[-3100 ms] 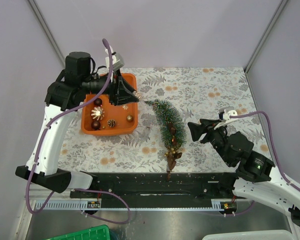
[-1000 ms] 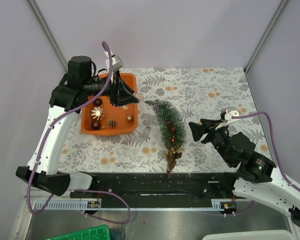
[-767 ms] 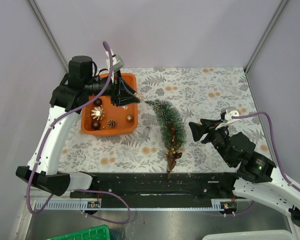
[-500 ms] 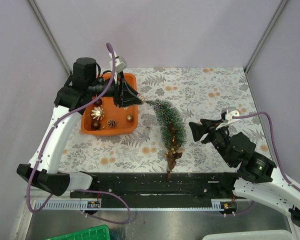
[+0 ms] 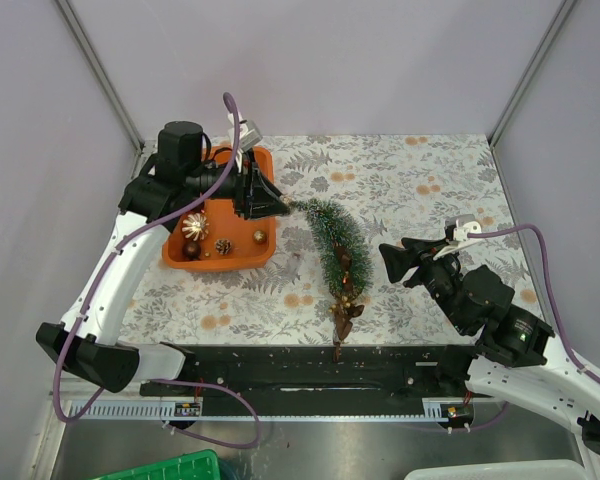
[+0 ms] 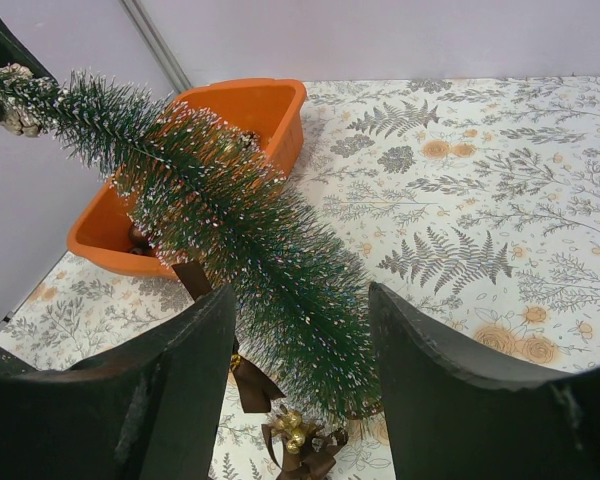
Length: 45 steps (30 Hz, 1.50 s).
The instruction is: Decorate the small christmas tree
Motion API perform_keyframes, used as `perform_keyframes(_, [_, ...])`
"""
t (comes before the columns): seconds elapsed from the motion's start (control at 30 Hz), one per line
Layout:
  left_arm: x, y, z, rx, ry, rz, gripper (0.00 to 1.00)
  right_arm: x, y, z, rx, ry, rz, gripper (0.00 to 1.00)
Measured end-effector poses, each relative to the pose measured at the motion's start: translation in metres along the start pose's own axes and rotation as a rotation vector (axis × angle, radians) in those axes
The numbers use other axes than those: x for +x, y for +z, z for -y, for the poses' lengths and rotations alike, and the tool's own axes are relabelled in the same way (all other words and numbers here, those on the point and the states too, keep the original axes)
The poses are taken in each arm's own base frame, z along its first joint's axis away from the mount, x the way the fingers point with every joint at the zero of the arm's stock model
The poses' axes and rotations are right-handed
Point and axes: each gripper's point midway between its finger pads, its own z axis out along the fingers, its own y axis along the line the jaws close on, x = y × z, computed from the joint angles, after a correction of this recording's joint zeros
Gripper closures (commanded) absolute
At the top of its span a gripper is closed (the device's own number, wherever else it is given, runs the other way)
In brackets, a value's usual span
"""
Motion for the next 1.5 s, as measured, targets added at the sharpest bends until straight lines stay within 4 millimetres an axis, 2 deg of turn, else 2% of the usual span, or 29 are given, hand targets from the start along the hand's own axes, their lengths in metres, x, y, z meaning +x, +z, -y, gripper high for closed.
perform_keyframes(0.1, [0.000, 0.000, -0.001, -0.006, -0.010, 0.001, 0.82, 0.000, 0.000, 0.000, 0.000, 0.000, 0.000, 0.37])
perform_keyframes(0.3, [0.007, 0.006, -0.004, -0.006, -0.032, -0.008, 0.68, 0.001, 0.000, 0.000, 0.000, 0.001, 0.000, 0.37])
perform_keyframes(0.47, [0.012, 0.010, -0.001, 0.003, -0.038, -0.020, 0.50, 0.000, 0.000, 0.000, 0.000, 0.002, 0.001, 0.37])
perform_keyframes(0.53, [0.011, 0.011, 0.000, 0.004, -0.038, -0.021, 0.39, 0.001, 0.000, 0.000, 0.000, 0.001, 0.000, 0.37])
perform_keyframes(0.67, [0.009, 0.010, 0.001, 0.000, -0.032, -0.018, 0.27, 0.001, 0.000, 0.000, 0.000, 0.001, 0.000, 0.37])
perform_keyframes(1.13, [0.004, 0.008, 0.001, -0.004, -0.011, -0.011, 0.24, 0.000, -0.001, 0.001, -0.001, 0.003, 0.002, 0.37])
perform_keyframes(1.2, [0.005, 0.008, -0.001, -0.014, -0.002, -0.013, 0.21, 0.000, -0.001, 0.001, -0.001, 0.003, 0.002, 0.37])
perform_keyframes(1.27, [0.007, 0.006, -0.005, -0.029, 0.004, -0.016, 0.11, 0.000, -0.001, 0.001, 0.000, 0.003, 0.002, 0.37])
perform_keyframes(1.3, [0.009, 0.004, -0.007, -0.038, 0.005, -0.020, 0.03, 0.000, -0.001, 0.001, 0.000, 0.002, 0.002, 0.37])
perform_keyframes(1.33, [0.012, 0.002, -0.010, -0.049, 0.003, -0.027, 0.01, 0.000, -0.001, 0.001, 0.000, 0.002, 0.002, 0.37])
perform_keyframes(1.5, [0.033, -0.014, -0.024, -0.115, -0.034, -0.094, 0.01, 0.000, -0.001, 0.001, 0.000, 0.001, 0.002, 0.36])
